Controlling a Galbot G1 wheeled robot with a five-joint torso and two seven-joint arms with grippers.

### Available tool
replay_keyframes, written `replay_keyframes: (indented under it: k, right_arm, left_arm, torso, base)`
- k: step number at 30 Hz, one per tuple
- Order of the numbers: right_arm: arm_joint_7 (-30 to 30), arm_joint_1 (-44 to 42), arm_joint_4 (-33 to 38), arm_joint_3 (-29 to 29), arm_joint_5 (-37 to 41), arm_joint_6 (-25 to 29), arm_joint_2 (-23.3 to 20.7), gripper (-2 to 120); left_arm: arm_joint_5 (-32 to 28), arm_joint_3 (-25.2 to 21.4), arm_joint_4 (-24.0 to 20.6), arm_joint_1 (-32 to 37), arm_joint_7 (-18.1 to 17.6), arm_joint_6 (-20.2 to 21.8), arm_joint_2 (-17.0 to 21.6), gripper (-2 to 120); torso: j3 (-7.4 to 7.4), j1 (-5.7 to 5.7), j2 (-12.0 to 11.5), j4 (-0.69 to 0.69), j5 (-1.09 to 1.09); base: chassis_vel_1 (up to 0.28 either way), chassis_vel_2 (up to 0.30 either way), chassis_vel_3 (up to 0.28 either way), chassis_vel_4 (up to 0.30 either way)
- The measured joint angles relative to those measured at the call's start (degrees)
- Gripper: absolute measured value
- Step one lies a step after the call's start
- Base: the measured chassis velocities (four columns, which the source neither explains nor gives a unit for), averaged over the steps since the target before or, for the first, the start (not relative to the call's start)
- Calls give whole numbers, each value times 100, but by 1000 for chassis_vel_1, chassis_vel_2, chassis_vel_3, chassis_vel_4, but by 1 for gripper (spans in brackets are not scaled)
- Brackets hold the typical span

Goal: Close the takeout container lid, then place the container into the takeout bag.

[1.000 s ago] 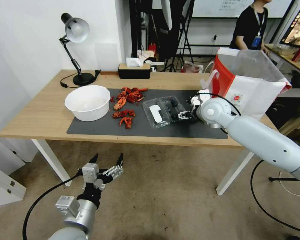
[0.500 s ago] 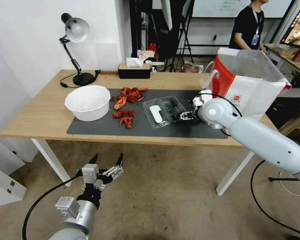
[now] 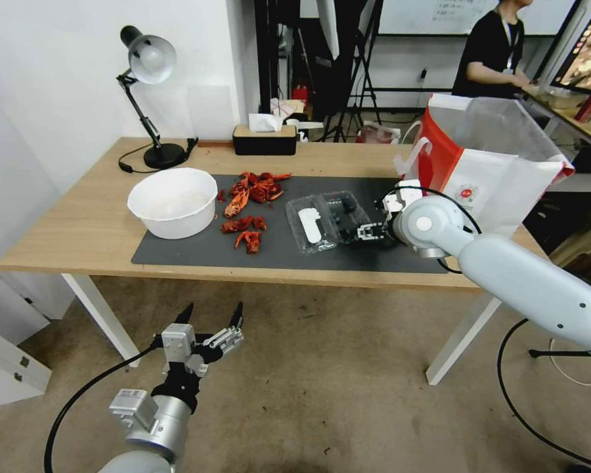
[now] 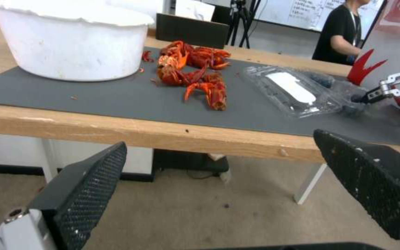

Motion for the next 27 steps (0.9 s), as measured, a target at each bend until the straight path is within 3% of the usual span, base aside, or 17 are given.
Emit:
replay_keyframes:
  k: [27]
  right_arm:
    - [315, -51, 407, 33, 527, 0, -71, 100]
  left_arm:
    - [35, -1, -18, 46, -11, -95, -18, 100]
  torso:
    - [0, 0, 0, 0, 0]
  base:
    - [0, 0, 0, 0]
